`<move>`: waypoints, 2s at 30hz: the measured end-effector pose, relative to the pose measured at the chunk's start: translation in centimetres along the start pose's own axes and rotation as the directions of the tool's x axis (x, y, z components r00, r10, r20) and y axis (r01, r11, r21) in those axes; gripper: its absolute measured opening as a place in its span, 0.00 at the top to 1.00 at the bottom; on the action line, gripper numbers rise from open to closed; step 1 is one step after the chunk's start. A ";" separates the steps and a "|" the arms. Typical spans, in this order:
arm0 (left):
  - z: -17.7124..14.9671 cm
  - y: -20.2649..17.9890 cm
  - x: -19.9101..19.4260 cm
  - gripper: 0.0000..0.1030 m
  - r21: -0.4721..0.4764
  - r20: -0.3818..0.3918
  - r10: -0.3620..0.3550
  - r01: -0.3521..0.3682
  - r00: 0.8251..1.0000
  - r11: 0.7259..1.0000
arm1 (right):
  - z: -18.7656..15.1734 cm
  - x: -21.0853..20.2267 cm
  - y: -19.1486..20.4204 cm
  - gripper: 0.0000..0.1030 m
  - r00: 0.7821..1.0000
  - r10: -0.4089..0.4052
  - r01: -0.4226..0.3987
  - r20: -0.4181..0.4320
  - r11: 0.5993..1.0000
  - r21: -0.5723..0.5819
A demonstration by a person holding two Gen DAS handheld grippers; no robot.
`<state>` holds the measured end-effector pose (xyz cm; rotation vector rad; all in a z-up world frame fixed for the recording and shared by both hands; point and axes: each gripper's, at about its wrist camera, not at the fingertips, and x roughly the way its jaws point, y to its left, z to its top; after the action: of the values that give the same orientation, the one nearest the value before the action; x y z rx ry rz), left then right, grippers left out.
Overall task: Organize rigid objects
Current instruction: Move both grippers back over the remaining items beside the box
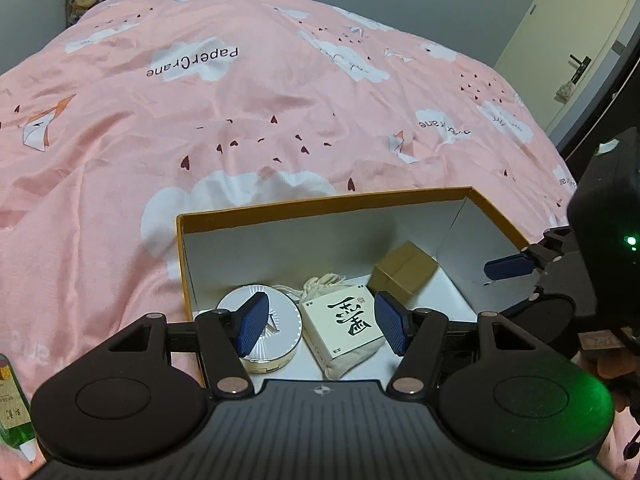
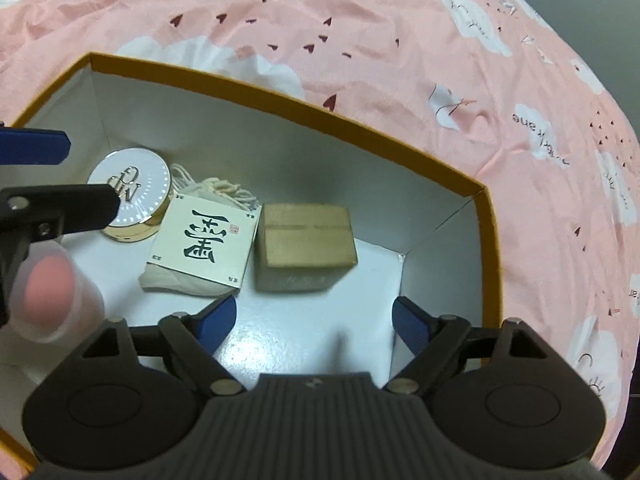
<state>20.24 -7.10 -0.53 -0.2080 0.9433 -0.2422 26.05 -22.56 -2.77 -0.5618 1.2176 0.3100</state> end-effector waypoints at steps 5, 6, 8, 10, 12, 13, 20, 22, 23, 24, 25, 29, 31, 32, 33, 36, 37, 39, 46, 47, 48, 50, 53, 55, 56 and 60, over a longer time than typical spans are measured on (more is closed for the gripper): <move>-0.4 -0.5 -1.5 0.31 0.024 0.040 -0.019 0.018 0.999 1.000 | -0.7 -2.3 0.6 0.18 0.999 -0.009 0.009 0.053 1.000 -0.001; -0.5 -0.6 -1.8 0.31 0.027 0.048 -0.021 0.020 0.999 0.999 | -0.8 -2.9 0.8 0.18 0.998 -0.005 0.005 0.070 1.000 -0.001; -0.6 -0.7 -2.6 0.31 0.032 0.070 -0.025 0.023 0.997 0.999 | -1.3 -4.3 1.2 0.18 0.993 0.013 -0.013 0.114 1.000 -0.003; -0.8 -1.0 -3.5 0.31 0.044 0.095 -0.028 0.024 0.995 0.999 | -1.7 -5.8 1.8 0.18 0.986 0.031 -0.031 0.162 1.000 -0.005; -1.0 -1.2 -4.9 0.31 0.061 0.133 -0.033 0.025 0.991 0.998 | -2.2 -7.3 2.4 0.18 0.975 0.047 -0.047 0.217 0.999 -0.007; -1.2 -1.2 -5.7 0.31 0.066 0.156 -0.035 0.025 0.987 0.998 | -2.5 -8.2 2.8 0.18 0.966 0.057 -0.057 0.253 0.998 -0.007; -2.7 -0.8 -11.4 0.31 0.072 0.331 -0.055 0.033 0.942 0.997 | -5.1 -13.0 6.1 0.17 0.858 0.135 -0.178 0.496 0.983 0.040; -3.5 -0.4 -12.7 0.31 0.077 0.383 -0.027 -0.003 0.923 0.997 | -5.7 -13.3 7.8 0.17 0.836 0.138 -0.180 0.531 0.983 0.028; -4.0 -0.2 -13.2 0.31 0.081 0.401 -0.007 -0.027 0.916 0.996 | -6.1 -13.4 8.6 0.17 0.827 0.138 -0.180 0.545 0.983 0.025; -4.5 0.2 -13.6 0.31 0.081 0.414 0.014 -0.052 0.910 0.995 | -6.4 -13.4 9.3 0.17 0.816 0.144 -0.189 0.560 0.982 0.022; -4.8 0.5 -13.9 0.31 0.080 0.423 0.024 -0.064 0.906 0.995 | -6.9 -13.4 10.1 0.17 0.800 0.160 -0.205 0.578 0.979 0.013; -6.7 3.0 -14.7 0.31 0.038 0.420 0.077 -0.102 0.904 0.994 | -8.0 -13.4 12.3 0.17 0.757 0.192 -0.242 0.624 0.970 -0.004; -7.6 4.1 -15.1 0.31 0.027 0.412 0.107 -0.130 0.905 0.991 | -8.1 -13.4 13.2 0.16 0.750 0.206 -0.255 0.628 0.967 -0.013; -8.0 4.7 -15.2 0.31 0.023 0.407 0.113 -0.134 0.906 0.991 | -8.2 -13.5 13.7 0.16 0.745 0.218 -0.262 0.630 0.965 -0.024; -8.5 5.3 -15.3 0.31 0.014 0.398 0.120 -0.136 0.910 0.991 | -8.2 -13.5 14.2 0.16 0.741 0.232 -0.268 0.631 0.963 -0.038; -9.7 7.7 -15.5 0.31 -0.038 0.331 0.125 -0.119 0.935 0.992 | -8.2 -13.7 16.1 0.16 0.732 0.267 -0.262 0.627 0.960 -0.103; -10.1 8.5 -15.5 0.31 -0.057 0.309 0.121 -0.109 0.943 0.992 | -8.0 -13.6 16.7 0.16 0.732 0.282 -0.258 0.621 0.957 -0.130; -10.8 10.0 -15.5 0.31 -0.089 0.260 0.102 -0.081 0.960 0.993 | -7.9 -13.5 17.8 0.19 0.735 0.313 -0.255 0.602 0.950 -0.182; -12.5 14.2 -15.8 0.31 -0.130 0.180 0.078 -0.054 0.981 0.990 | -6.9 -12.2 21.7 0.36 0.781 0.367 -0.225 0.505 0.920 -0.321; -12.8 14.4 -15.9 0.32 -0.118 0.183 0.083 -0.062 0.980 0.991 | -6.7 -11.9 22.0 0.36 0.792 0.364 -0.218 0.490 0.918 -0.331; -13.1 14.5 -16.2 0.32 -0.088 0.199 0.082 -0.065 0.977 0.994 | -6.5 -11.6 22.4 0.36 0.802 0.357 -0.208 0.478 0.918 -0.338; -13.6 14.5 -16.6 0.32 -0.020 0.220 0.085 -0.083 0.972 0.996 | -6.2 -11.1 23.0 0.36 0.817 0.355 -0.205 0.454 0.915 -0.347; -14.5 15.3 -16.9 0.32 0.036 0.209 0.130 -0.140 0.969 0.989 | -5.5 -10.3 23.1 0.34 0.820 0.387 -0.249 0.422 0.905 -0.345; -15.0 15.9 -17.2 0.32 0.065 0.199 0.165 -0.181 0.966 0.981 | -5.3 -9.9 23.3 0.34 0.825 0.392 -0.255 0.408 0.901 -0.350; -15.2 16.1 -17.3 0.32 0.081 0.195 0.178 -0.196 0.965 0.977 | -5.2 -9.7 23.5 0.34 0.826 0.395 -0.257 0.402 0.899 -0.356; -16.3 17.3 -17.5 0.32 0.099 0.169 0.202 -0.220 0.965 0.970 | -4.5 -8.8 24.2 0.31 0.831 0.416 -0.278 0.370 0.886 -0.372</move>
<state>-1.04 13.38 -1.17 -0.0169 0.7839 -0.0818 7.19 -4.49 -1.32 -0.4904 0.8223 0.9076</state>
